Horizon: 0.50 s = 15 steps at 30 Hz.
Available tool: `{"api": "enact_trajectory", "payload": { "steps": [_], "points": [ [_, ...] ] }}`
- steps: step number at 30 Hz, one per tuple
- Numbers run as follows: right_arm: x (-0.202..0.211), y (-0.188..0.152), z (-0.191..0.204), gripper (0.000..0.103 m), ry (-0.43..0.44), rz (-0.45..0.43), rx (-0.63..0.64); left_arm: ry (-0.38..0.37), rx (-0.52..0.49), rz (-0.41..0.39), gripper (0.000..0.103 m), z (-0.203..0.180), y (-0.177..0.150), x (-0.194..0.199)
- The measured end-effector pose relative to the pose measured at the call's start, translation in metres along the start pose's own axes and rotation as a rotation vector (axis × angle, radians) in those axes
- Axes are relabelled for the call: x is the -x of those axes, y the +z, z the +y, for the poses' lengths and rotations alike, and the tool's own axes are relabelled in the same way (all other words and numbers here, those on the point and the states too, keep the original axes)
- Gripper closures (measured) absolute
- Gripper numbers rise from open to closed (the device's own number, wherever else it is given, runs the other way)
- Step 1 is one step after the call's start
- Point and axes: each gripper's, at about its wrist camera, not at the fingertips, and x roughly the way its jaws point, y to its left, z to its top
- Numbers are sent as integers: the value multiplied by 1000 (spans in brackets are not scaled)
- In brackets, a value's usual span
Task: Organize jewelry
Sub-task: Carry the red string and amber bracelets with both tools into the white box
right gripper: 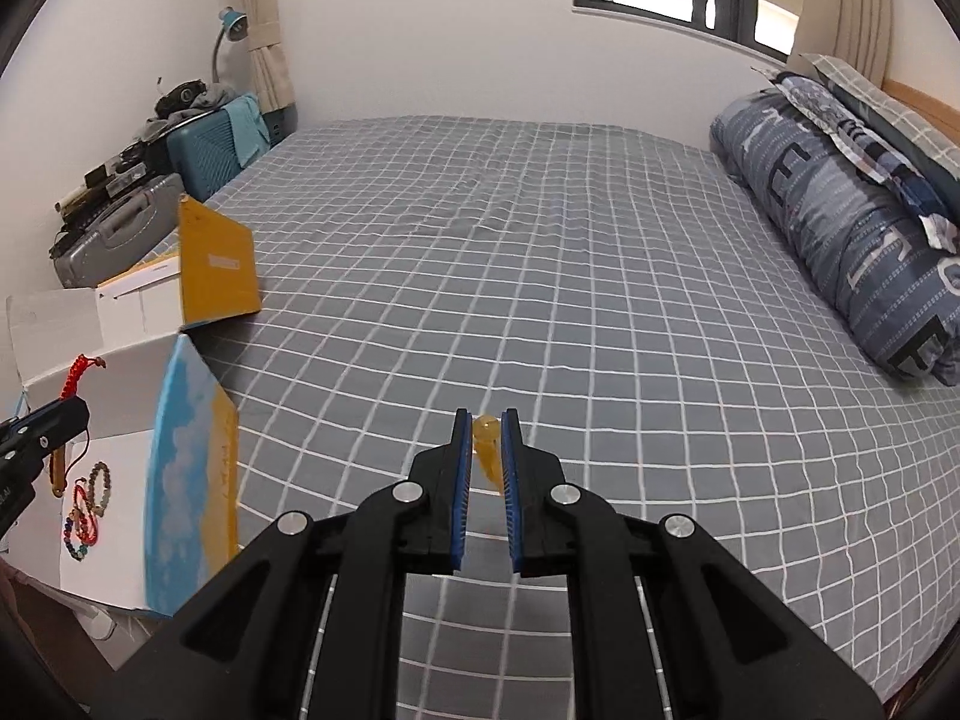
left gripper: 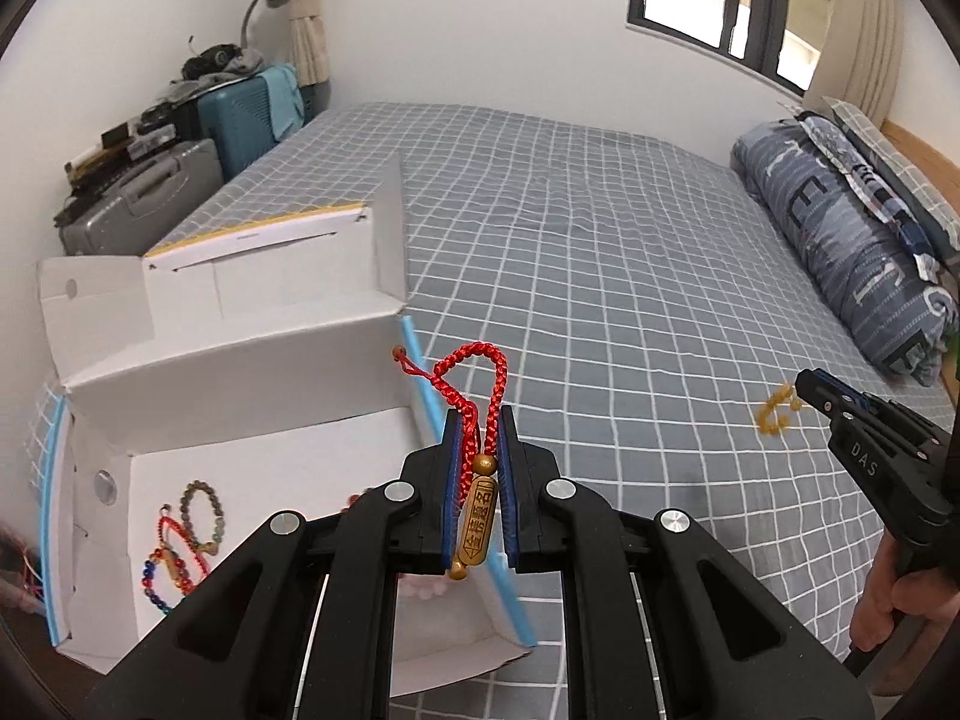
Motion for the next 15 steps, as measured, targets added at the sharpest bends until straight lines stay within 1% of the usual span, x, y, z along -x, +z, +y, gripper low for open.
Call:
{"api": "enact_trajectory", "payload": {
  "steps": [7, 10, 15],
  "points": [
    [15, 10, 40, 94, 49, -35, 22, 52, 41, -10, 93, 41, 1, 11],
    [24, 17, 62, 94, 78, -58, 35, 53, 61, -16, 93, 61, 2, 15],
    [29, 23, 96, 94, 115, -74, 65, 83, 101, -1, 93, 97, -1, 17]
  ]
}}
